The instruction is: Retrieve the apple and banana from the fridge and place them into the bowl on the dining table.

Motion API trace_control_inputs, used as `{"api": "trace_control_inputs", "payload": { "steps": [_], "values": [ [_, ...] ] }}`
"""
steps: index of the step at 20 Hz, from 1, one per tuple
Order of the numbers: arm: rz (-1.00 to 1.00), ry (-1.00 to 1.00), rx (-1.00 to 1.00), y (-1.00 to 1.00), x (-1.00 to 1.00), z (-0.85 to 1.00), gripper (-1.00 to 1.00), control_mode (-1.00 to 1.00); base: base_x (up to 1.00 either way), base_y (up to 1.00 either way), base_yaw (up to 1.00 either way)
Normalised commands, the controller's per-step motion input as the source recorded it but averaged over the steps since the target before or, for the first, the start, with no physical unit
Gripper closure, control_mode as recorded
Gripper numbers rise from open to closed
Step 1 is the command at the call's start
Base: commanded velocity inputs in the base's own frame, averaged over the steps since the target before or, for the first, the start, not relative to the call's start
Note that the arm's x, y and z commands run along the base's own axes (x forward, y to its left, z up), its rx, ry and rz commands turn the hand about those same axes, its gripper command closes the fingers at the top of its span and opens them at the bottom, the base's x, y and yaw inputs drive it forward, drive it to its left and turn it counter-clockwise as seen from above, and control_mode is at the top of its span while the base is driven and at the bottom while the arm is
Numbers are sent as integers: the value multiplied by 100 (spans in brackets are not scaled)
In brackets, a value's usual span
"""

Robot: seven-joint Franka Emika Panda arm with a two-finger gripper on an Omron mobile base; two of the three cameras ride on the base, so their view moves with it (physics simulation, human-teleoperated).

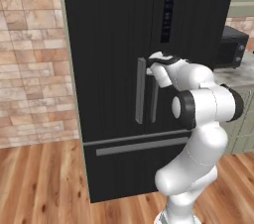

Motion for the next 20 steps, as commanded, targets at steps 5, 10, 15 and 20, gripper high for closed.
{"api": "trace_control_inputs", "payload": {
  "steps": [5,10,15,20],
  "values": [
    [0,17,-1,0,0,9,100,-100,0,0,0],
    [-2,20,-3,-24,-83,28,100,-100,0,0,0],
    [-6,13,0,-66,-100,22,100,-100,0,0,0],
    [-6,9,0,-89,-100,19,100,-100,0,0,0]
  ]
}}
